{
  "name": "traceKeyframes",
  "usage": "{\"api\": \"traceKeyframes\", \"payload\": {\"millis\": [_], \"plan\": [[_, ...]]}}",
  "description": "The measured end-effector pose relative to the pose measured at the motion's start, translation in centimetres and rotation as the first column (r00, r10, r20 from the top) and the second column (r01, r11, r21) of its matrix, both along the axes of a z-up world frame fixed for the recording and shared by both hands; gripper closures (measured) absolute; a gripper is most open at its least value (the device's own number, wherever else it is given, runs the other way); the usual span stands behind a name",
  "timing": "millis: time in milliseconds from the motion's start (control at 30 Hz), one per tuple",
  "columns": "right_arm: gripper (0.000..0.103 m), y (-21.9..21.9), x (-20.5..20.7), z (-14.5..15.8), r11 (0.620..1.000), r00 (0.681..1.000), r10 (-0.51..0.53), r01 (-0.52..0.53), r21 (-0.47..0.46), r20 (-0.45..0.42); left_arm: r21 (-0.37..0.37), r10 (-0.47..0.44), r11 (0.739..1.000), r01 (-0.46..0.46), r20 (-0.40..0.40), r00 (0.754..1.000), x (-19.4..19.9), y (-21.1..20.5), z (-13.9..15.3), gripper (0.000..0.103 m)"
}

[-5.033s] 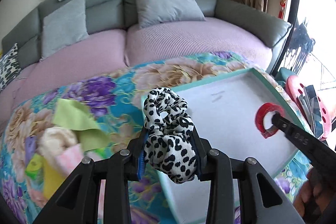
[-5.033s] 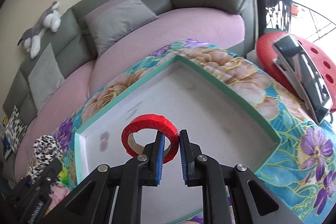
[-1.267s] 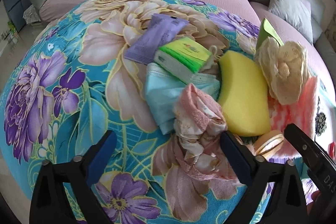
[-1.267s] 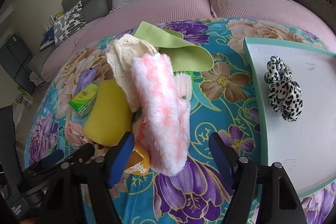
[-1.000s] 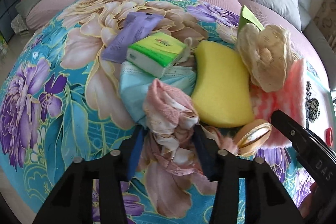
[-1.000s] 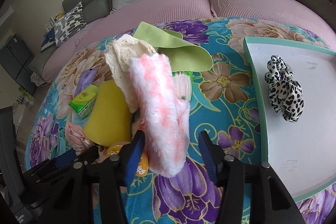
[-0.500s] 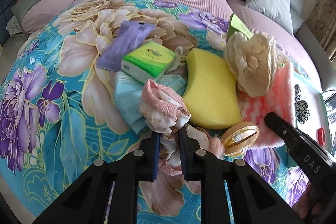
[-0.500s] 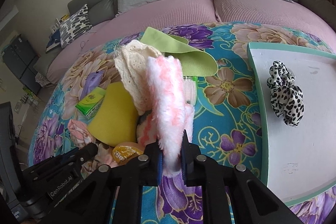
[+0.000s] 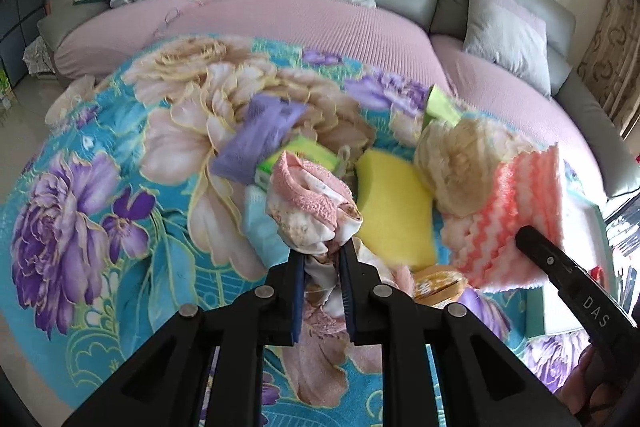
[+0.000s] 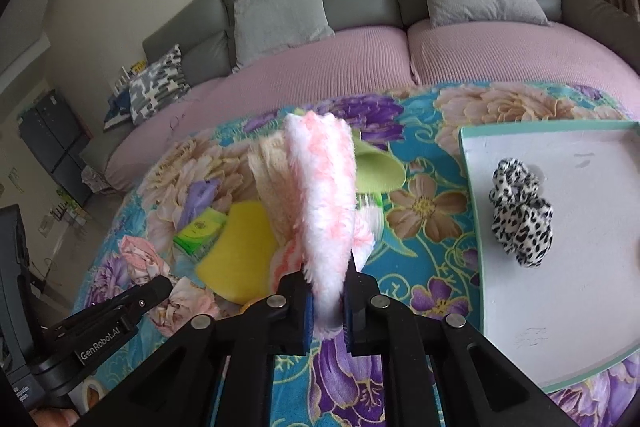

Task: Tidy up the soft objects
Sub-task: 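Carry the pink lace cloth and pink sock over the tray and release both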

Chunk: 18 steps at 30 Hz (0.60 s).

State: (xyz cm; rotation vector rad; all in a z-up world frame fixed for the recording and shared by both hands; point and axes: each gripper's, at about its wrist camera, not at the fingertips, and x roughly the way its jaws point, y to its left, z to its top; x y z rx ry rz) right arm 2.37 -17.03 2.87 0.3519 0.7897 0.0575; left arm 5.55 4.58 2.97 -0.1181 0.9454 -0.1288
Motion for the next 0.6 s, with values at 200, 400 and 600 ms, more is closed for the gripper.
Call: {"api": "traceKeyframes", "payload": {"millis": [200,400,600], "plan": [[0.092,-0.9,-1.8,3.1,1.000,0.993,-0.030,0.029,0.003,0.111,-0.017,0.015,1.000,-0.014,0.062,0.998,-0.7,0.5,2.1,0.086],[0.092,-2.0,-3.2,5.1,0.998,0.982,-0.060,0.059,0.006,0.178,-0.040,0.037,0.999,-0.033,0.106,0.994,-1.2,1.1,3.4,0.086],[0.092,-2.9,-3.5,5.3,0.996,0.980,-0.087,0.086,0.012,0.179,-0.042,0.029,0.999,-0.024,0.115,0.993,-1.3,0.8,3.7,0.086]]}}
